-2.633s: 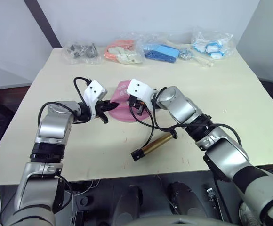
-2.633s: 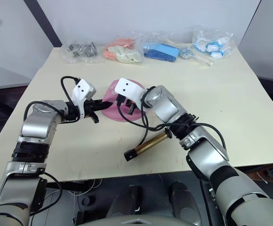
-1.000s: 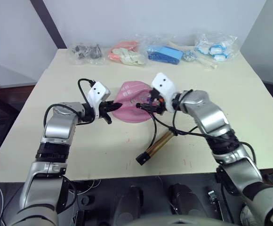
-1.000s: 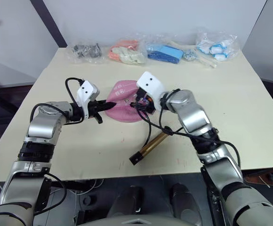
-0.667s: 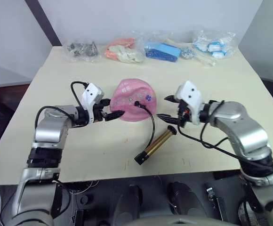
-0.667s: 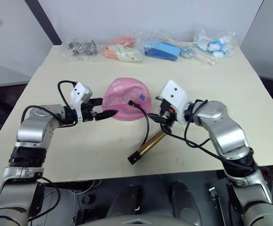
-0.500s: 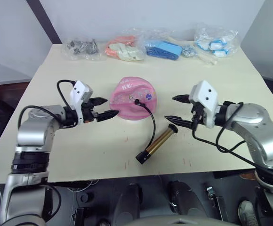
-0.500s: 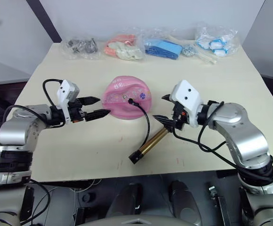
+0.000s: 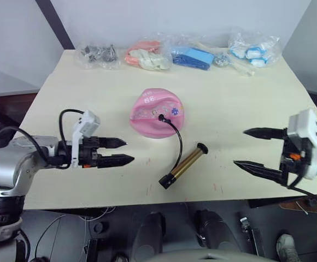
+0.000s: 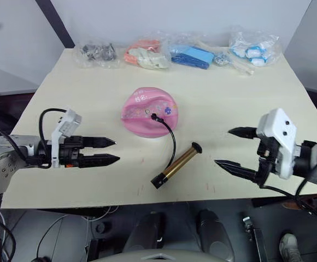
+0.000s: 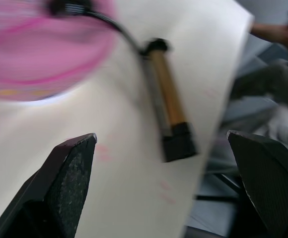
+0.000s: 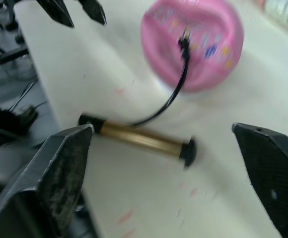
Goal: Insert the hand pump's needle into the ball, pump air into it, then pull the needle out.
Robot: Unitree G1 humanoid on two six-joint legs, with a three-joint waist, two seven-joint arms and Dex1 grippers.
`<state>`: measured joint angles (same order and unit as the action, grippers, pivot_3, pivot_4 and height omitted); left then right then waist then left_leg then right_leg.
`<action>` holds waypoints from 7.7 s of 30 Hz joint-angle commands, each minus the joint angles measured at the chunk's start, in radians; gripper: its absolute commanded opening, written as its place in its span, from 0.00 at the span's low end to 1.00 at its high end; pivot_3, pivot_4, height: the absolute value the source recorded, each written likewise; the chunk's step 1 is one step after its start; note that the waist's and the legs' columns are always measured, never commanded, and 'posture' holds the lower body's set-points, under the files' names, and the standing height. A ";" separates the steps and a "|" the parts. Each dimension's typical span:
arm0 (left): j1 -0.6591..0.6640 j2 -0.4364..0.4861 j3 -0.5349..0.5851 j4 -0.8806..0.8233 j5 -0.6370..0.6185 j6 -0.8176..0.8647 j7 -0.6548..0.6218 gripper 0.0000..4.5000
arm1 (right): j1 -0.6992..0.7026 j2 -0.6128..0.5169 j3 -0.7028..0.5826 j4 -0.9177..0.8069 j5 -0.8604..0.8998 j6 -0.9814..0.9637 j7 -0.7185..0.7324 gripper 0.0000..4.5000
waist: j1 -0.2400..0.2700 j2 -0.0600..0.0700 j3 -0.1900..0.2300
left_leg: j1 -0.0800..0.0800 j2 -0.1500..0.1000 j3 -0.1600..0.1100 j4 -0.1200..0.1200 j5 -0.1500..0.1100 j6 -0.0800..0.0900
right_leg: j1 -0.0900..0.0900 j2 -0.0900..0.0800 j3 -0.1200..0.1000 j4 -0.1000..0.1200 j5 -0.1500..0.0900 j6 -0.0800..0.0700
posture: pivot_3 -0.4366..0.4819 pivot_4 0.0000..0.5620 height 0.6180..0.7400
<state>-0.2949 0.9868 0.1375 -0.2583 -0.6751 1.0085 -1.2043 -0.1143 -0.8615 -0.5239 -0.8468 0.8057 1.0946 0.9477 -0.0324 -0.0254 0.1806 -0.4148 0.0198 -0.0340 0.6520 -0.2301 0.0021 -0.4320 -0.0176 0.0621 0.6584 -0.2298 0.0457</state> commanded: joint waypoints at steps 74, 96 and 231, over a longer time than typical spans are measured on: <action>-0.472 -0.685 -0.342 0.123 0.116 0.131 0.325 0.23 | 0.272 -0.139 -0.139 -0.012 0.639 -0.173 -0.652 1.00 | 0.020 -0.003 0.001 | -0.001 -0.004 0.000 0.015 0.000 0.000 | 0.006 0.000 0.003 0.004 0.006 0.009 | 0.48 0.27 1.00; -0.191 -0.930 -0.362 0.432 0.297 -1.020 0.141 0.23 | -0.186 -0.088 0.356 0.241 0.888 -0.296 -1.041 1.00 | 0.020 -0.003 0.001 | 0.000 -0.005 0.001 0.018 -0.001 0.002 | 0.010 0.000 0.006 0.000 0.009 0.007 | 0.48 0.27 1.00; -0.130 -0.856 -0.521 0.813 0.758 -1.084 0.458 0.24 | -0.668 0.085 0.344 0.383 0.280 0.048 -0.553 0.39 | 0.018 0.001 0.001 | -0.001 -0.003 0.001 0.015 -0.002 0.004 | 0.008 0.000 0.004 -0.001 0.011 0.007 | 0.48 0.27 1.00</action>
<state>-0.4528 0.1211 -0.3531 0.5246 0.0549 -0.0932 -0.7243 -0.7808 -0.7551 -0.1018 -0.4265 1.1206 1.1868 0.4212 -0.0147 -0.0247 0.1814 -0.4159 0.0167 -0.0333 0.6668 -0.2321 0.0062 -0.4241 -0.0173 0.0658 0.6574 -0.2189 0.0531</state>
